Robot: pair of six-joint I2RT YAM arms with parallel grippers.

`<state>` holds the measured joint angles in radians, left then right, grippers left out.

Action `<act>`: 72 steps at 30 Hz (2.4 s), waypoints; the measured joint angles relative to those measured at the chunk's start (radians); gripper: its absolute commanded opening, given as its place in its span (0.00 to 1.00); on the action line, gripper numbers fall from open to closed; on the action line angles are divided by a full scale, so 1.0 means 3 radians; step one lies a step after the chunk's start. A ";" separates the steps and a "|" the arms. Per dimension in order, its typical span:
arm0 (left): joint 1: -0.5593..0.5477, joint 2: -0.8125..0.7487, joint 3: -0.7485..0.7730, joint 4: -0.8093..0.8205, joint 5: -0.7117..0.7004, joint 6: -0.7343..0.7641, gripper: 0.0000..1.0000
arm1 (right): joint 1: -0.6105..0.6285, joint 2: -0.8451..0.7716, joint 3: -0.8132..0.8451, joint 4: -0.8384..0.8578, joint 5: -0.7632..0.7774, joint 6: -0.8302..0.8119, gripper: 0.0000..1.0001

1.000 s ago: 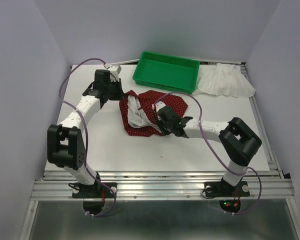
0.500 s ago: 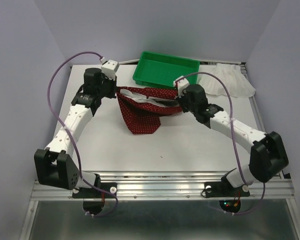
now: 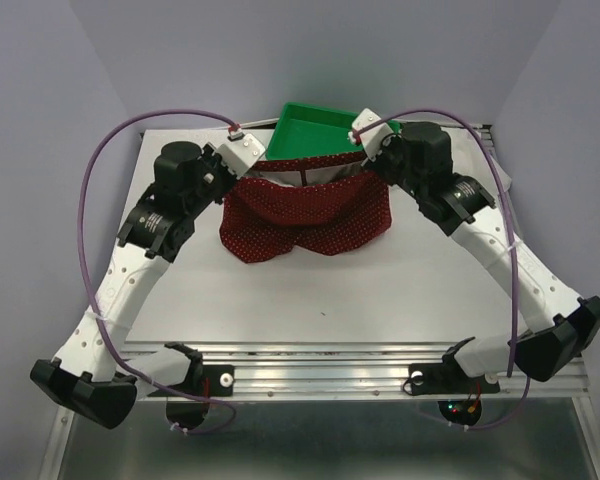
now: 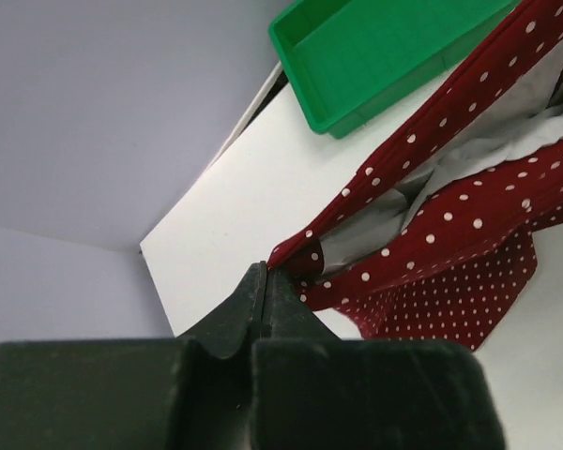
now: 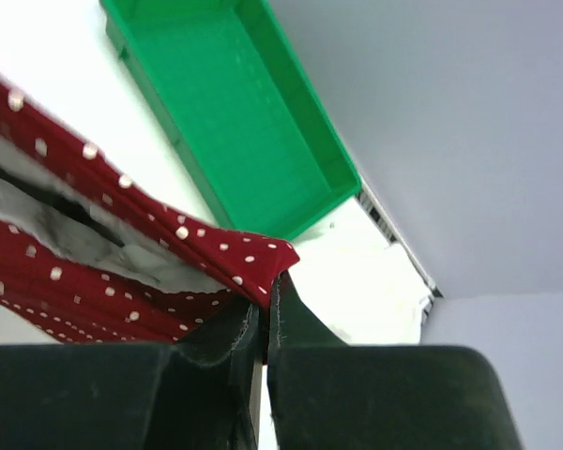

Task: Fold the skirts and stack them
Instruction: Flatten the skirt out

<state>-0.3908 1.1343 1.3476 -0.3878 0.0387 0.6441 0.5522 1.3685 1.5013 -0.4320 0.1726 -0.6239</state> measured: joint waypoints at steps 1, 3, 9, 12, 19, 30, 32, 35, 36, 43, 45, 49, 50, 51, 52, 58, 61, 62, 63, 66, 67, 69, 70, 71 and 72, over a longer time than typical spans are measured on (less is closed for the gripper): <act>-0.0047 -0.0024 0.0004 -0.0083 -0.0065 0.0004 0.00 | -0.0005 -0.0006 0.0000 -0.0064 0.0010 -0.0031 0.01; -0.0064 -0.0061 -0.0088 -0.0102 -0.0132 -0.0006 0.00 | -0.0005 -0.0032 -0.0125 -0.0158 0.0043 -0.0113 0.01; -0.0168 -0.0173 -0.0492 -0.0165 -0.0429 -0.0233 0.00 | 0.0003 0.0112 -0.0423 -0.0585 0.0117 -0.0229 0.01; -0.0168 -0.0229 -0.0390 -0.0136 -0.0585 -0.0413 0.00 | 0.0019 0.0285 -0.0031 -0.0818 0.0151 -0.0257 0.01; -0.0102 -0.0437 -0.0254 0.0565 -0.0852 -0.0502 0.00 | 0.0024 0.0631 0.1019 -0.0682 0.0278 -0.0394 0.01; 0.1328 0.1277 0.0999 0.0727 0.0023 -0.1105 0.00 | 0.0017 0.2884 0.3281 -0.0298 0.0268 -0.0546 0.01; 0.1404 0.1490 0.1336 0.0699 0.0106 -0.1193 0.00 | 0.0017 0.2973 0.3271 -0.0085 0.0254 -0.0556 0.01; 0.1467 0.1534 0.1601 0.0684 0.0203 -0.1274 0.00 | 0.0017 0.2963 0.3236 0.0239 0.0226 -0.0488 0.01; 0.1506 0.1485 0.1652 0.0741 0.0238 -0.1283 0.00 | 0.0018 0.2930 0.3236 0.0434 0.0191 -0.0435 0.01; 0.1625 0.0401 0.0765 0.1072 0.0491 -0.1160 0.00 | 0.0020 0.2115 0.2478 0.0876 -0.0253 -0.0112 0.01; 0.1642 -0.0047 0.0239 0.1171 0.0599 -0.1059 0.00 | 0.0020 0.1768 0.2032 0.0924 -0.0456 -0.0070 0.01; 0.1695 -0.0722 -0.0833 0.1115 0.0918 -0.0608 0.00 | 0.0018 0.1314 0.0992 0.0876 -0.0809 -0.0066 0.01; 0.1704 -0.0811 -0.1034 0.1076 0.0935 -0.0562 0.00 | 0.0017 0.1292 0.0736 0.0805 -0.0888 -0.0100 0.01; 0.1709 -0.0888 -0.1348 0.0938 0.1006 -0.0384 0.00 | 0.0011 0.1314 0.0510 0.0722 -0.0950 -0.0128 0.01; 0.1714 -0.0893 -0.1564 0.0837 0.1069 -0.0202 0.00 | 0.0009 0.1321 0.0309 0.0662 -0.1007 -0.0149 0.01; 0.1717 -0.0950 -0.2452 -0.0324 0.1522 0.0907 0.00 | 0.0009 0.1223 -0.1109 -0.0108 -0.1438 -0.0229 0.01; 0.1710 -0.1331 -0.2499 -0.0767 0.1750 0.1378 0.10 | 0.0018 0.0912 -0.1460 -0.0354 -0.1595 -0.0266 0.03; 0.1709 -0.1427 -0.2499 -0.0851 0.1803 0.1511 0.18 | 0.0018 0.0802 -0.1513 -0.0380 -0.1617 -0.0289 0.04; 0.1709 -0.1506 -0.2499 -0.0977 0.1854 0.1663 0.31 | 0.0018 0.0660 -0.1577 -0.0415 -0.1628 -0.0322 0.06; 0.1713 -0.1617 -0.2495 -0.1296 0.1946 0.2078 0.54 | 0.0017 0.0443 -0.1715 -0.0440 -0.1610 -0.0402 0.12; 0.1713 -0.1607 -0.2492 -0.1400 0.1976 0.2215 0.58 | 0.0015 0.0408 -0.1769 -0.0444 -0.1601 -0.0432 0.12; 0.1714 -0.1609 -0.2471 -0.1550 0.2047 0.2403 0.64 | 0.0015 0.0388 -0.1882 -0.0453 -0.1549 -0.0518 0.16; 0.1719 -0.1607 -0.2452 -0.1616 0.2087 0.2487 0.64 | 0.0015 0.0392 -0.1935 -0.0449 -0.1499 -0.0572 0.20; 0.1720 -0.1607 -0.2401 -0.1715 0.2013 0.2595 0.64 | 0.0015 0.0392 -0.1967 -0.0474 -0.1387 -0.0642 0.37; 0.1741 -0.1610 -0.2366 -0.1755 0.1976 0.2635 0.64 | -0.0006 0.0392 -0.2001 -0.0523 -0.1259 -0.0704 0.49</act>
<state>0.1314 0.6514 0.6376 -0.9142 0.6315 1.4345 0.5503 1.4860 0.9009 -0.5888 -0.2050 -0.8352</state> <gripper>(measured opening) 0.637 0.195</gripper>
